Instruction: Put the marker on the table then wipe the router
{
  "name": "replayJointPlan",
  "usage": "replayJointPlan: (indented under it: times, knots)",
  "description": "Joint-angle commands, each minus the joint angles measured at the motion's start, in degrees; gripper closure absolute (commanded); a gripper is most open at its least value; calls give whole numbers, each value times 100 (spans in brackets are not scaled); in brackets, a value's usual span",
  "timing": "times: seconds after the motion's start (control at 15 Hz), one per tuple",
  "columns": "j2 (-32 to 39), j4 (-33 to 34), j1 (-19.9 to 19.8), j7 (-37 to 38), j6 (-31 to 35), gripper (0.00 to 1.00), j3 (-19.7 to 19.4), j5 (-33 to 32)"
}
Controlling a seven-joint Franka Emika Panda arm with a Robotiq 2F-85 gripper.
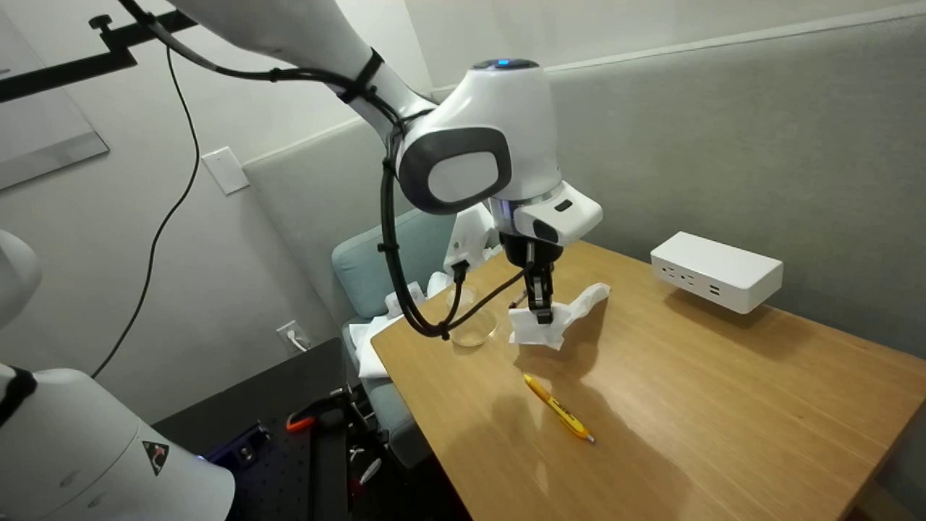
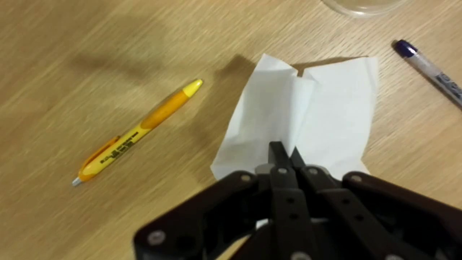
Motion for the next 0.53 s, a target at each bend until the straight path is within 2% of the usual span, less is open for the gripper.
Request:
replayJointPlan:
  times: [0.0,0.47]
  knots:
    - [232,43,172,-24,369,67,-180,-118]
    - [-254,-257,337,-14,343,14,-317,-233]
